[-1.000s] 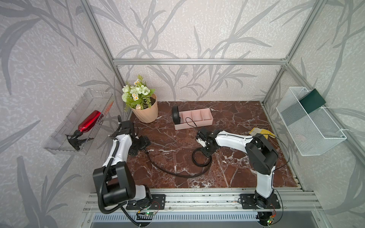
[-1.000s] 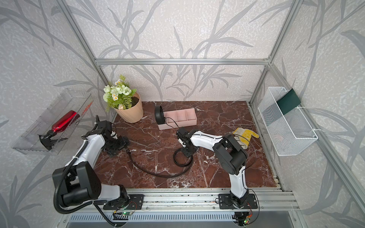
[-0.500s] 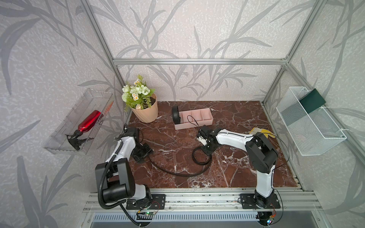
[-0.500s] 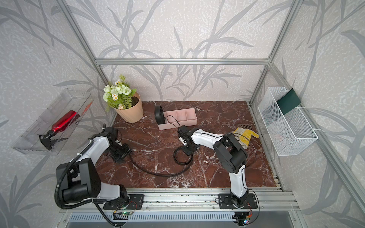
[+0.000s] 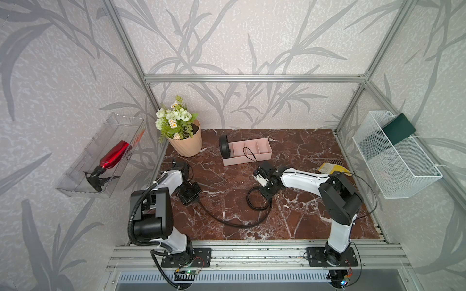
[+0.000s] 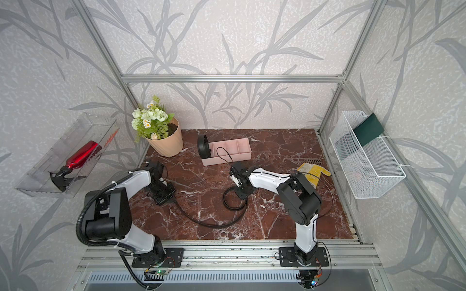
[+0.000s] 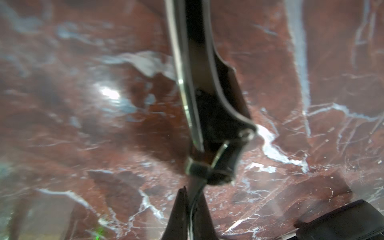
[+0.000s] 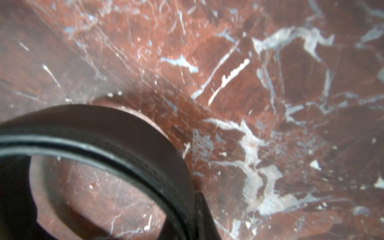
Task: Place the belts into the storage roll
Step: Roll the belt at the center of the board.
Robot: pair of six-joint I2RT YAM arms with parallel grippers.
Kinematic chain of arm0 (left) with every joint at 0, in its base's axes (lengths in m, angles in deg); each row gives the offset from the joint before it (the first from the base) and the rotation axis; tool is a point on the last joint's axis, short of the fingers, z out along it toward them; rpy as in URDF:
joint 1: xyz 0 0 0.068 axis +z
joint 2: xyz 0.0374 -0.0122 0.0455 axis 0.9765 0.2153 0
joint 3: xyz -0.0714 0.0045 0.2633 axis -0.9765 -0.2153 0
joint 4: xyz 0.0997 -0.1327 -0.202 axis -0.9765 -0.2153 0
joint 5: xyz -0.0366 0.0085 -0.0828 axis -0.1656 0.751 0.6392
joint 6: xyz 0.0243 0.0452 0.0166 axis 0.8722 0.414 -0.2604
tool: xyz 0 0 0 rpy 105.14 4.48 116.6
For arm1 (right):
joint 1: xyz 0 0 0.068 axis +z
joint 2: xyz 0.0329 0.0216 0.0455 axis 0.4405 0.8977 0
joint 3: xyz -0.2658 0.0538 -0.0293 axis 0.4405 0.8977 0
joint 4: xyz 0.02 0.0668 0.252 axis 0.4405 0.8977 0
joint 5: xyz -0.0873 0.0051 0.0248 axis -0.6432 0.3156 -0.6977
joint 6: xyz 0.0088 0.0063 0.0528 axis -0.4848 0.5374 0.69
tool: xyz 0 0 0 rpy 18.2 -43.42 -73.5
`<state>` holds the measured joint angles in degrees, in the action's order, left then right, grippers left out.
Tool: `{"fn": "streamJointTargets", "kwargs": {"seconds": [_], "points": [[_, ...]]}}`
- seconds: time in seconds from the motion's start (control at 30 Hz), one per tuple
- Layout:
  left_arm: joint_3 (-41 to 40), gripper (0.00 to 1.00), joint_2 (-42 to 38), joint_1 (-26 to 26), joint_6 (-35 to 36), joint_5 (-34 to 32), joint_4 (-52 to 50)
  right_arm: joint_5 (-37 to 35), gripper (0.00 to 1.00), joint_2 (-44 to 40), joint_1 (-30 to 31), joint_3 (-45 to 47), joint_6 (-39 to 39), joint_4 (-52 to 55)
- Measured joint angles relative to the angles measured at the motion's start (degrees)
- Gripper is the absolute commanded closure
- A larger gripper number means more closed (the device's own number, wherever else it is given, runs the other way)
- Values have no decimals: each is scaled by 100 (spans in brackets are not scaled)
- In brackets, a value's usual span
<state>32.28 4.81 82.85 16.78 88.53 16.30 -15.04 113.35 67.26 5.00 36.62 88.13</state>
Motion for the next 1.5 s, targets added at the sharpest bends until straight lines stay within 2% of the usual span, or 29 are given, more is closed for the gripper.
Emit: {"fn": "streamJointTargets", "kwargs": {"seconds": [0.17,0.3,0.43,0.57,0.67,0.73,0.9,1.17,1.2,1.23,1.3,1.37,1.5], "points": [[-42,100,-4,-841,-98,151,245,-74,100,-264,-11,321,-26,28],[-127,100,-37,-1825,-192,245,433,-212,100,-306,-15,345,-42,114],[317,100,417,-2723,-96,361,304,-297,100,-450,-15,503,-44,72],[1316,100,1263,-3456,297,442,-87,-291,100,-837,-15,881,-105,-50],[2026,100,1777,-3744,660,393,-341,-245,100,-1132,-15,1080,-133,-144],[2562,100,2144,-3853,901,345,-527,-197,100,-1231,-15,1115,-131,-203],[4579,100,3397,-3982,1456,155,-1038,-103,100,-1257,46,1139,-48,-341],[7635,99,5097,-4225,1932,-334,-1709,-177,100,-1176,162,1137,688,28],[8035,92,5316,-4273,1978,-372,-1818,-184,100,-1174,208,1150,785,48],[8406,81,5515,-4325,2028,-407,-1899,-192,100,-1174,275,1152,852,66],[8690,69,5687,-4419,2098,-468,-1871,-177,100,-1156,431,1152,1012,74],[8695,57,5702,-4500,2157,-511,-1886,-146,100,-1099,564,1152,1152,48],[8133,44,5372,-4575,2267,-686,-1899,-101,100,-859,804,1108,1438,-52]]}}
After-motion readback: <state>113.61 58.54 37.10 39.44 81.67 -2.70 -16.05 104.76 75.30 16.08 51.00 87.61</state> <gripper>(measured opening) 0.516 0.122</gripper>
